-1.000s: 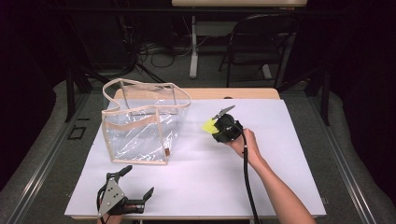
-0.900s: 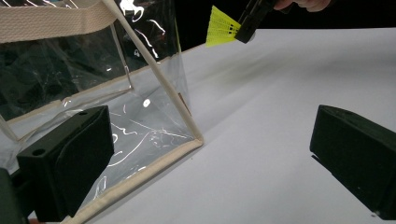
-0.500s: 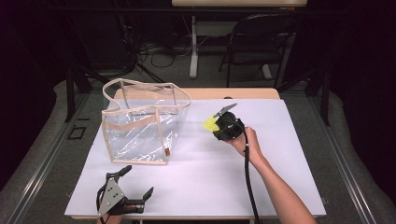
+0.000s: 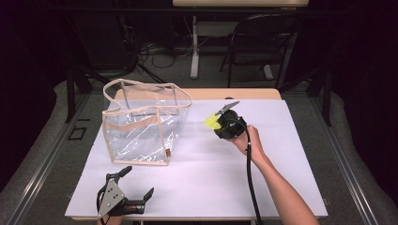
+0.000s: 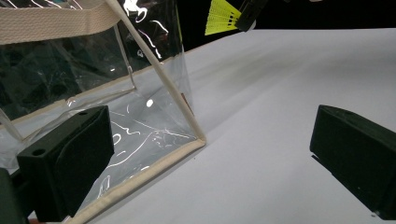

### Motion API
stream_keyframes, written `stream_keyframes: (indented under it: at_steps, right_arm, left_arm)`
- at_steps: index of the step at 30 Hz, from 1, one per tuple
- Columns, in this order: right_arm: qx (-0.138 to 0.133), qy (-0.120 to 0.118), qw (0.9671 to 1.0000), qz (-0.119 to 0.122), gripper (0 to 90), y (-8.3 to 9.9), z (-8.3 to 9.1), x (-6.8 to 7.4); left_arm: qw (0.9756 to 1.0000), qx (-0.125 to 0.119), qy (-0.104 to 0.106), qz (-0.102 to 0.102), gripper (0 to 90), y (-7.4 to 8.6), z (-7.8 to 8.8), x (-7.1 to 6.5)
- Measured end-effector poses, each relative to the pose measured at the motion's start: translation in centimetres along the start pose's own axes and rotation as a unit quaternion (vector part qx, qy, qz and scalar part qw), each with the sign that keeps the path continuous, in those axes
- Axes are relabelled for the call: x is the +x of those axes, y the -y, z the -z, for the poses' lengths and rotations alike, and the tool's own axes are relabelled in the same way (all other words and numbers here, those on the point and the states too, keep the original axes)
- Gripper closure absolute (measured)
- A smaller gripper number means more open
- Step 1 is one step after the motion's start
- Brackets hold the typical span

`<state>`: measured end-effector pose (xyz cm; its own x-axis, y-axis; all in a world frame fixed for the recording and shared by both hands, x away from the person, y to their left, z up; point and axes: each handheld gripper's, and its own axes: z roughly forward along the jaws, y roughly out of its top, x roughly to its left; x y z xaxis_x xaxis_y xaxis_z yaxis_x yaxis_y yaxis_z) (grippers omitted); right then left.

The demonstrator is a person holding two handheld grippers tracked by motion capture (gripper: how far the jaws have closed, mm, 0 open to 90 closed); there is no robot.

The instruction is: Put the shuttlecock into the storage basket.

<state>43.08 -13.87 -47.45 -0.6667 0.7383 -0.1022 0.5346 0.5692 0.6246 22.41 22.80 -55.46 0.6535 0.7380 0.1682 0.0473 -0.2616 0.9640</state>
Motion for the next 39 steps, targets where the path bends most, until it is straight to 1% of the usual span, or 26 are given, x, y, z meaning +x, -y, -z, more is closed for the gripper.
stream_keyframes:
  at_steps: [7,14,17,18,22,27,29,32,39]
  right_arm:
    - [-0.001,-0.001,1.0000,0.004,64.4,-0.4,0.1,0.1]
    - [-0.005,0.000,1.0000,0.003,64.5,-0.8,0.4,0.0]
    - [-0.011,0.002,0.9999,0.002,64.5,-0.9,0.6,0.0]
    - [-0.008,0.002,1.0000,0.002,64.5,-0.9,0.7,0.0]
    - [-0.010,0.002,1.0000,0.000,64.5,-1.1,0.9,-0.2]
    - [-0.017,0.001,0.9998,-0.001,64.5,-1.6,1.4,-0.2]
    - [-0.020,0.000,0.9998,-0.001,64.5,-1.7,1.5,-0.2]
    - [-0.019,0.000,0.9998,0.001,64.5,-1.8,1.5,-0.1]
    - [-0.020,-0.003,0.9998,0.001,64.6,-2.0,1.7,-0.2]
  left_arm:
    - [1.0000,0.000,0.001,0.000,0.0,0.0,0.0,0.0]
    - [1.0000,0.001,0.001,0.000,0.0,0.0,0.0,0.0]
    - [1.0000,-0.001,0.000,0.001,0.0,0.0,0.0,0.0]
    - [1.0000,-0.001,0.000,0.002,0.0,0.0,-0.1,0.0]
    - [1.0000,0.001,0.000,0.000,0.0,0.0,-0.1,0.0]
    - [1.0000,0.002,0.001,0.000,0.0,0.0,-0.1,0.0]
    - [1.0000,-0.001,0.000,0.002,0.0,0.0,-0.1,0.0]
    - [1.0000,0.002,0.001,0.000,0.0,0.0,0.0,0.0]
    - [1.0000,0.002,0.001,-0.001,0.0,0.0,0.0,0.0]
